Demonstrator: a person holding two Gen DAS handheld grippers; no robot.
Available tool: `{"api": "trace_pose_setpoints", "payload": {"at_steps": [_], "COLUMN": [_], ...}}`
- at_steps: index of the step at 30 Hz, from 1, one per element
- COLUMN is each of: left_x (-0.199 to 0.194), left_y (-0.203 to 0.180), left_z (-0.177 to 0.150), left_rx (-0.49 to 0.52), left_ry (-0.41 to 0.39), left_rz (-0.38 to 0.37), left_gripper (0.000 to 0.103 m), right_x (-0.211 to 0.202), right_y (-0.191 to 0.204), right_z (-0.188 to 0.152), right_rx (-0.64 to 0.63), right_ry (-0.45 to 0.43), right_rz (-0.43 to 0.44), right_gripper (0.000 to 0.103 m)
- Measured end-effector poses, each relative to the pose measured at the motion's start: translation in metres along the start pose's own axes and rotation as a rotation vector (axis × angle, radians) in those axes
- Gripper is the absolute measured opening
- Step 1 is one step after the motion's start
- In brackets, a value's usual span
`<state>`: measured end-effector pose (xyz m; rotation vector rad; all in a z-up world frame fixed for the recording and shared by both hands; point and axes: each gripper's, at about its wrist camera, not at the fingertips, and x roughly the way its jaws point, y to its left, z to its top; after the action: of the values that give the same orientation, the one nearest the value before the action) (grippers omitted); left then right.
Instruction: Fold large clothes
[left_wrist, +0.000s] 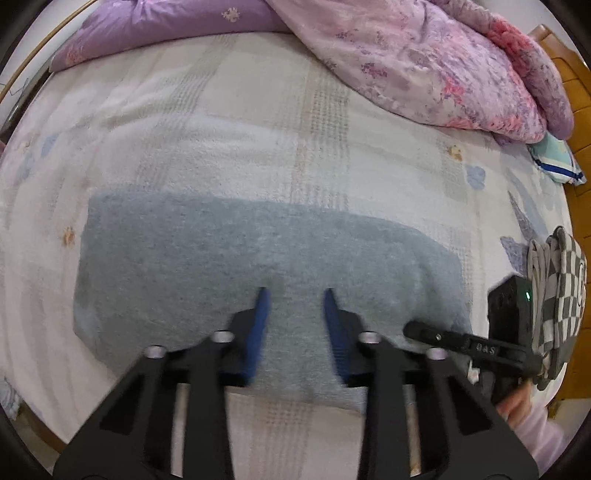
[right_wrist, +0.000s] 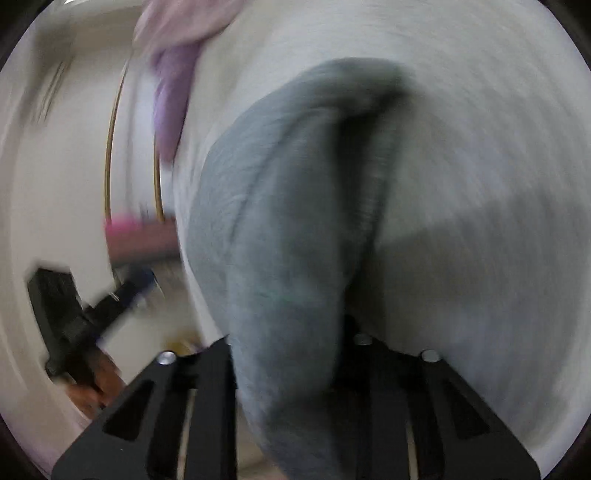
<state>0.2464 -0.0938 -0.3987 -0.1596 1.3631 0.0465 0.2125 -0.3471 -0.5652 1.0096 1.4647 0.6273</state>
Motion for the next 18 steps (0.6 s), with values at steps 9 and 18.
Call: {"api": "trace_pose_setpoints", "payload": {"at_steps": [9,18], "left_x": [0.023,0.124], "left_y": [0.000,0.005], "left_z": [0.055,0.085], "left_rx": [-0.020,0.002], "left_ry": [0.141,0.442], "left_rz": [0.025,0.053], "left_gripper": [0.000,0.000], "right_x": [0.024,0.058], "right_y": [0.078,0.096], "right_z": [-0.028,-0.012], "right_rx": [-0.037,-0.038], "right_ry": [-0.156,-0.079], "right_rz": [-0.572,-0.727], "right_gripper": [0.017,0.022]}}
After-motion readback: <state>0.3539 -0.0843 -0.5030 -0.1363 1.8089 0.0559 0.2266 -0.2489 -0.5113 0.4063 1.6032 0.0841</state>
